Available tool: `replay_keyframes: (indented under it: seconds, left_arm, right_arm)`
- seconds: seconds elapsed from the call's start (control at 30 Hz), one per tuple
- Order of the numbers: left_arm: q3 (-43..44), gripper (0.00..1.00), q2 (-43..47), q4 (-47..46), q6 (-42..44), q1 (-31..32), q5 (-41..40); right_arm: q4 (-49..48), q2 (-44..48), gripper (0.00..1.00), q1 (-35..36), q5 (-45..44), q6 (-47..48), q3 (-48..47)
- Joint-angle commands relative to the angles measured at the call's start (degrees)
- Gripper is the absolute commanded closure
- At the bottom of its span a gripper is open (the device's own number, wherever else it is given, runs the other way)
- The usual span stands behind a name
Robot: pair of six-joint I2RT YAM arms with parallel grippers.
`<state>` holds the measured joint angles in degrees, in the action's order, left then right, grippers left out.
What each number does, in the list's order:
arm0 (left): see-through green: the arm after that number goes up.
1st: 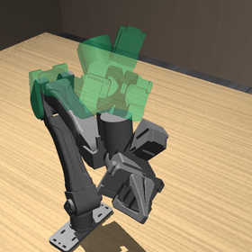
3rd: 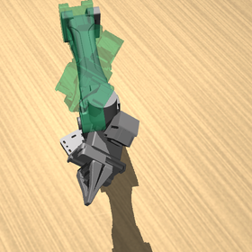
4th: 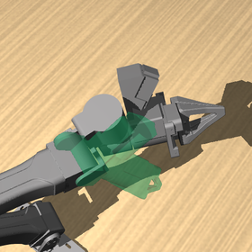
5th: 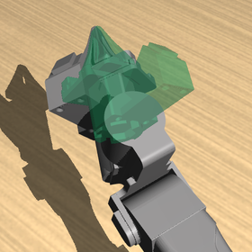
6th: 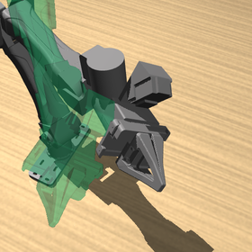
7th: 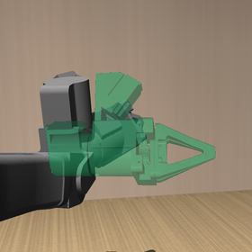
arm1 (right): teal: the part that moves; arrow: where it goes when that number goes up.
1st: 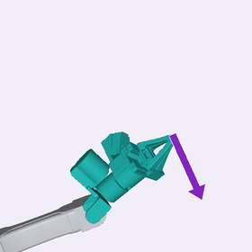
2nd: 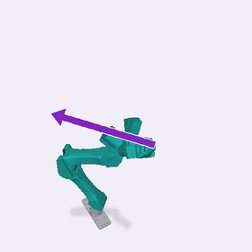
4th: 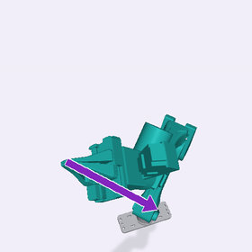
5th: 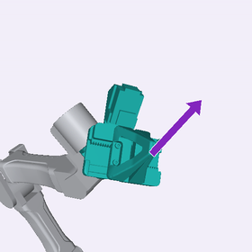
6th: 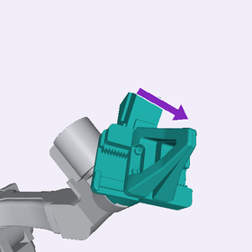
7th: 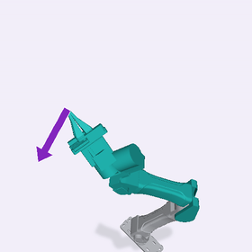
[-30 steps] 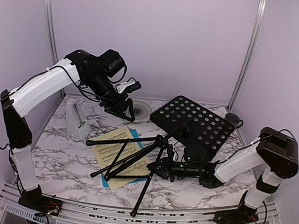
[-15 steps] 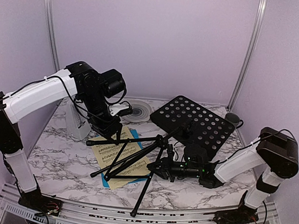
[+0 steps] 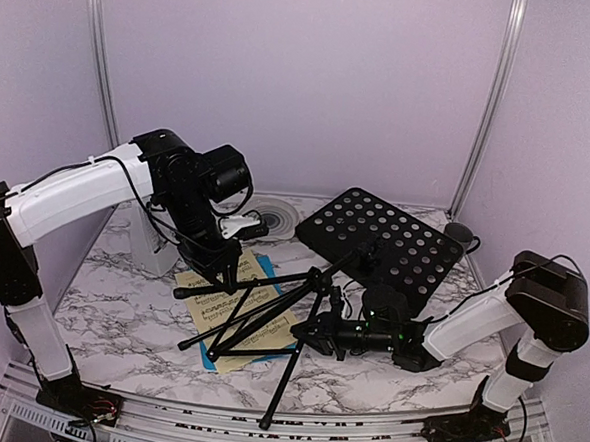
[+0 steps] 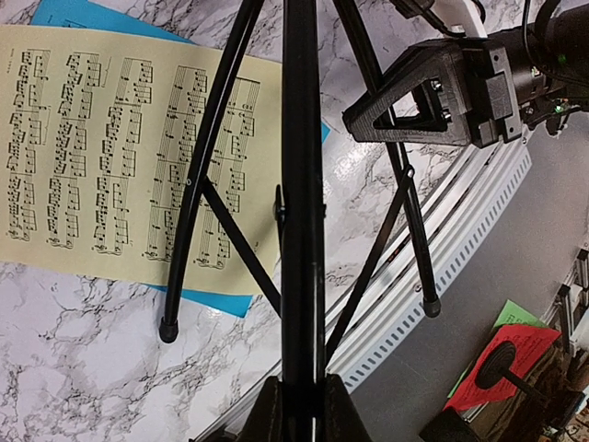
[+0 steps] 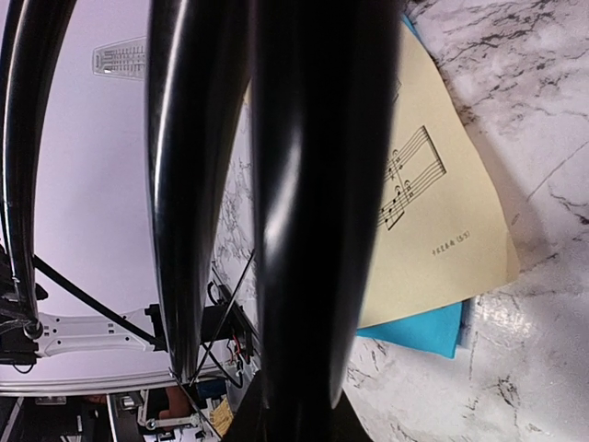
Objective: Pack up the instrument practice props
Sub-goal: Pack up the music stand at the center of the board.
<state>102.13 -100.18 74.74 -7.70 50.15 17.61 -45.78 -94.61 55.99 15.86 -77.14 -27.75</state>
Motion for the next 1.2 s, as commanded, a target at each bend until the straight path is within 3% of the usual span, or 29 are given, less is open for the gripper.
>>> replay_keyframes:
  seconds: [0.0, 0.33, 0.57, 1.17]
  left_arm:
    - [-3.3, 0.99, 1.1, -0.3, -2.3, 0.6, 0.9]
    - [-9.6, 0.98, 0.6, -6.9, -3.5, 2.3, 3.2]
    - [-11.8, 0.98, -0.9, -10.2, -3.7, 3.0, 6.0]
    - [-16.9, 1.00, -6.8, -20.4, -5.9, 5.8, 11.7]
  right_arm:
    - [-9.9, 1.1, 0.97, 0.5, -2.5, 6.0, -2.8]
    - [-19.5, -4.4, 0.99, 0.5, -1.8, 4.3, -5.0]
    - [-20.6, -5.6, 0.97, 0.4, -3.5, 6.3, -5.6]
    - [-33.8, -19.6, 0.99, 0.7, -4.3, 6.0, -12.2]
